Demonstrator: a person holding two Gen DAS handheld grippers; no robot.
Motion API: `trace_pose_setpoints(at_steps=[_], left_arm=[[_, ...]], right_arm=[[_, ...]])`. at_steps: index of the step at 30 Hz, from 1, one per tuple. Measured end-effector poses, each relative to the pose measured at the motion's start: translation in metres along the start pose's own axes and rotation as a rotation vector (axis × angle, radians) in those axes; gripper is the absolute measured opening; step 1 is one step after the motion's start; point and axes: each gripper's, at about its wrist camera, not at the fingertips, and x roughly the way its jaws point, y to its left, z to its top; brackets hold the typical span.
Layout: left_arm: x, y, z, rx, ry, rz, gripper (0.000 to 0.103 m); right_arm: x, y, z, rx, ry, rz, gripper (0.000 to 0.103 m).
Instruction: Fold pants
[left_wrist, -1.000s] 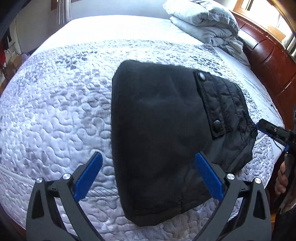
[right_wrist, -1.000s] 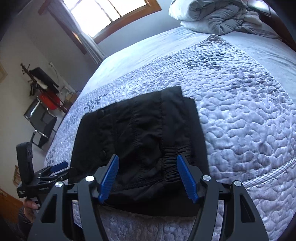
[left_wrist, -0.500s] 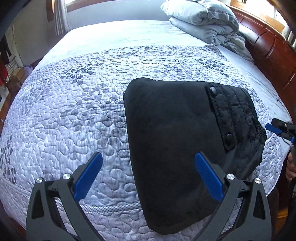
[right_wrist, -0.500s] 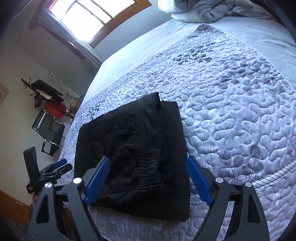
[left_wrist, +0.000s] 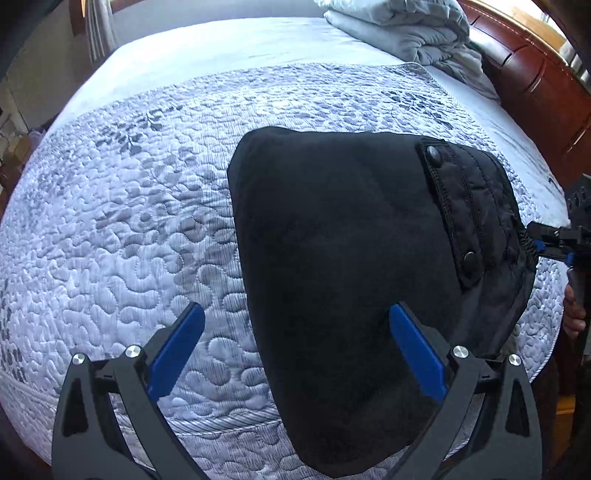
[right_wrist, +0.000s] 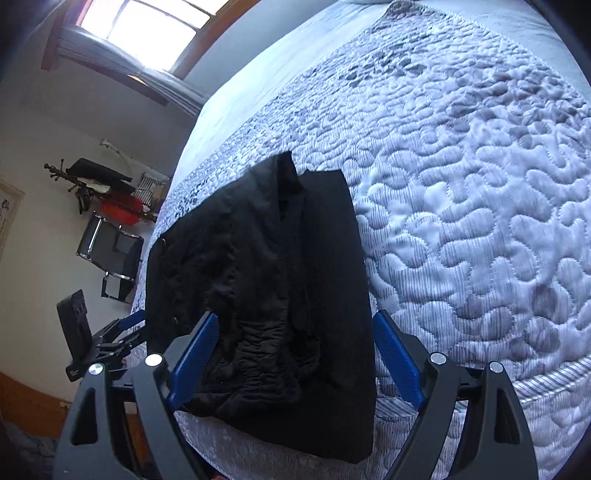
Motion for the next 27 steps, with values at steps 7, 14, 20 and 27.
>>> trace_pose_setpoints(at_steps=[7,14,20,27], left_arm=[[0.01,0.014,0.003,-0.082,0.044,-0.089,0.1],[0.03,0.036,0.003,-0.19,0.127,-0.254,0.1],[0.053,0.056,-0.005,-0.308,0.211,-0.436,0.1],[0.062,0.067,-0.008,-0.313,0.239,-0.505,0.1]], right_arm=[[0.014,-0.01,0.005,0.02,0.035,0.02,0.086],[0.024,-0.016,0.007,0.046,0.059,0.072,0.089],[0.031,-0.019,0.009,0.053,0.08,0.095,0.091],[0.042,-0.017,0.013,0.055,0.104,0.113,0.092]])
